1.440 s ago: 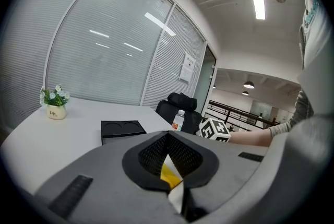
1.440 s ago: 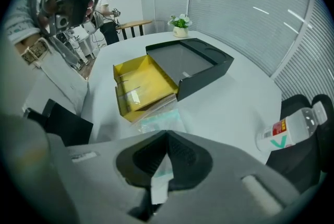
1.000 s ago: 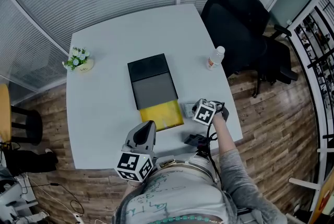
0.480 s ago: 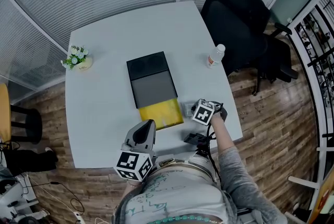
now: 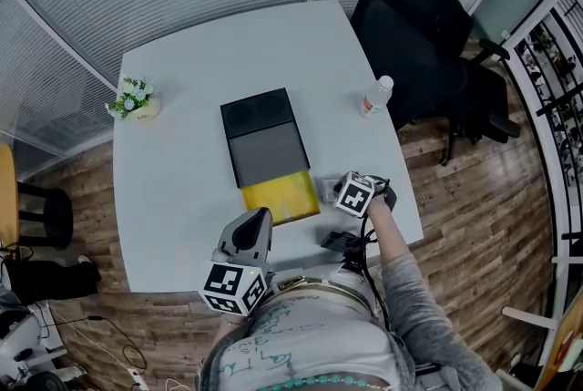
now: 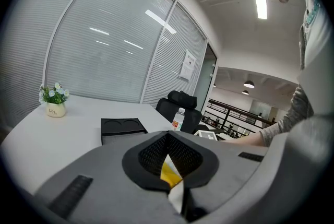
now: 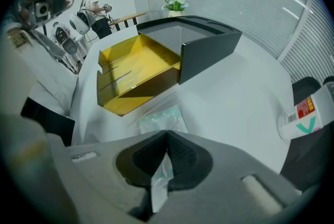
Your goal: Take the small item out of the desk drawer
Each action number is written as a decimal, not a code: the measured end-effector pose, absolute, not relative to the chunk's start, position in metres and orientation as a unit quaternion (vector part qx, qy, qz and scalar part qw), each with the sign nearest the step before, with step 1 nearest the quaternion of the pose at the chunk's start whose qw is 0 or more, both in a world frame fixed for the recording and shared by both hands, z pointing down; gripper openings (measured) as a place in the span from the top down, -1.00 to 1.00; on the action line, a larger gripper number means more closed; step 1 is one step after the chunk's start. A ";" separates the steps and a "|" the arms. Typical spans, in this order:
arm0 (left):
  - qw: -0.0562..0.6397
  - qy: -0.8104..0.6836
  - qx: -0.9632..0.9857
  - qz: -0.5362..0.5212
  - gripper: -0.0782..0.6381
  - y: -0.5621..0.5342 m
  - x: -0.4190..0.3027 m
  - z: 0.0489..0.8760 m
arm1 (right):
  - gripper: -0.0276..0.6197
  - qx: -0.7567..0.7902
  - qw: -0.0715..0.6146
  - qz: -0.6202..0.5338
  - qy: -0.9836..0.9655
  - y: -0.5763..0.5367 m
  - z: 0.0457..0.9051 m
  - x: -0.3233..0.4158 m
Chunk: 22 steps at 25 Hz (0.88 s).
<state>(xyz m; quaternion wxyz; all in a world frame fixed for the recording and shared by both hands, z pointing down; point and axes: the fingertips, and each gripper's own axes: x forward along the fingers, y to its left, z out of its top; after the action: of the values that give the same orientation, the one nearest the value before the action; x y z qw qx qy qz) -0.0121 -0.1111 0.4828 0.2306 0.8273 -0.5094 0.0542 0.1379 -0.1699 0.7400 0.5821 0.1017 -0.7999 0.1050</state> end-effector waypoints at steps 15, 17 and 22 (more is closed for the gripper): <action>0.225 -0.509 0.829 0.052 0.79 -0.109 -0.011 0.480 | 0.90 0.104 0.573 0.103 -0.806 -0.169 0.739 0.138; 0.224 -0.509 0.829 0.051 0.79 -0.109 -0.011 0.480 | 0.81 0.105 0.568 0.118 -0.807 -0.170 0.738 0.140; 0.229 -0.509 0.828 0.047 0.79 -0.108 -0.013 0.480 | 0.57 0.115 0.557 0.119 -0.814 -0.177 0.712 0.142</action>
<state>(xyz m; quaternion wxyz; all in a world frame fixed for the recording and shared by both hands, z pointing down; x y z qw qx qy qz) -0.0130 -0.1081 0.4804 0.2286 0.8284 -0.5092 0.0470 0.1424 -0.1774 0.7117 0.5572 0.1147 -0.8138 0.1188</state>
